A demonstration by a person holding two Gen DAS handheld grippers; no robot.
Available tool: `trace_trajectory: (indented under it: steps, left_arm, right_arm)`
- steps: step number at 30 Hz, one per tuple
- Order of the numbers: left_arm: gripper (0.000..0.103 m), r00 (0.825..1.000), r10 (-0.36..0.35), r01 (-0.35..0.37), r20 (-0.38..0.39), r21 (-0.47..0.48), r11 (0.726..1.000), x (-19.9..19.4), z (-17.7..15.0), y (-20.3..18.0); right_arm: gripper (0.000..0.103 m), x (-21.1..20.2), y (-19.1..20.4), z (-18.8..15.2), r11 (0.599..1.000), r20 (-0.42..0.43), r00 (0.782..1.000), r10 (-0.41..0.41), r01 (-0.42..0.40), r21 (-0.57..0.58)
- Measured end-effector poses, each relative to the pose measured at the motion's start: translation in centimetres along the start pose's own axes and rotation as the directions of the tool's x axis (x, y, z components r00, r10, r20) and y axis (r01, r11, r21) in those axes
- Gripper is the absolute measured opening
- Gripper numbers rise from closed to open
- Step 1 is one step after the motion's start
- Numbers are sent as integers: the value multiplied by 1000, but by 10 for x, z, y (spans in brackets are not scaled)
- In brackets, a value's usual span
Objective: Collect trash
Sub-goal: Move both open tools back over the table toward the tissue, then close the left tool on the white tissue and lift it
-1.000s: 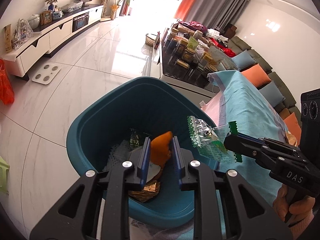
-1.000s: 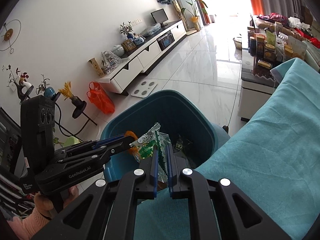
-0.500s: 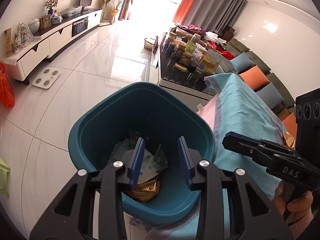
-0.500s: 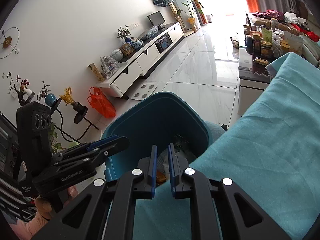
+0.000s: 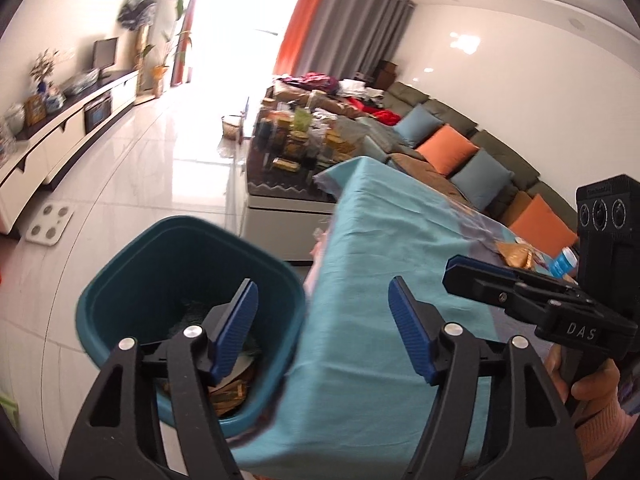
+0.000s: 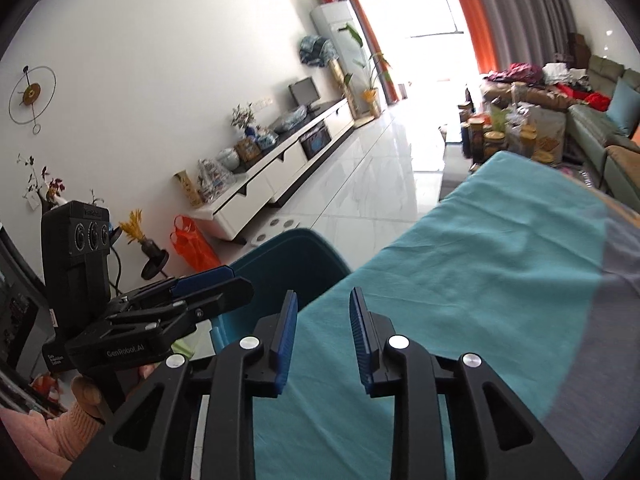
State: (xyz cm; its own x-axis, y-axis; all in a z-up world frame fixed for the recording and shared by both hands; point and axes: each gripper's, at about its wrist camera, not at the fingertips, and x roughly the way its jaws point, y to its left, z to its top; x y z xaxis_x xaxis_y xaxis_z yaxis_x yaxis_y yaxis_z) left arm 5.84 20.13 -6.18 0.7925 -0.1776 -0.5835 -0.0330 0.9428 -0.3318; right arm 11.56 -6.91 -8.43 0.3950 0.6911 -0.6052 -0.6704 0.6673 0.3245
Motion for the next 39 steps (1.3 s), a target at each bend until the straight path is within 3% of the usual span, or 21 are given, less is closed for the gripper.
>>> trace_trajectory:
  steps: [4, 9, 14, 17, 21, 24, 28, 33, 34, 36, 39]
  left_arm:
    - [76, 997, -70, 71, -16, 69, 995, 13, 0, -43]
    - [77, 988, -144, 152, -61, 147, 977, 36, -2, -95]
    - [77, 964, -232, 256, -129, 220, 941, 58, -11, -154]
    - [77, 939, -292, 333, -183, 263, 906, 67, -22, -194]
    - [77, 882, -380, 455, -279, 296, 840, 76, -45, -248]
    - [77, 824, -437, 549, -360, 318, 773, 78, -68, -288]
    - [76, 754, -477, 641, -452, 349, 683, 78, -96, -339]
    - [76, 678, -496, 721, -542, 362, 590, 79, -128, -389]
    - [77, 676, -489, 723, -552, 369, 583, 81, -133, -396]
    - [76, 656, -478, 740, -584, 371, 561, 84, -144, -409]
    - [69, 646, -450, 741, -617, 366, 562, 90, -156, -421]
  right_arm:
    - [31, -36, -26, -9, 997, 58, 996, -66, 63, 47]
    - [32, -82, -67, -32, 975, 89, 978, -188, 175, 134]
    - [32, -140, -113, -65, 920, 109, 936, -333, 298, 253]
    - [32, -180, -137, -88, 877, 124, 902, -414, 358, 320]
    - [32, -223, -159, -114, 811, 129, 850, -510, 426, 400]
    - [35, -248, -175, -131, 763, 127, 812, -569, 465, 449]
    - [39, -267, -197, -148, 720, 118, 787, -606, 479, 501]
    - [43, -270, -219, -160, 698, 99, 789, -606, 468, 542]
    - [45, -274, -223, -164, 693, 96, 789, -606, 466, 550]
    - [49, -276, -232, -167, 689, 98, 795, -599, 448, 570]
    - [50, -280, -248, -170, 683, 103, 801, -589, 426, 593]
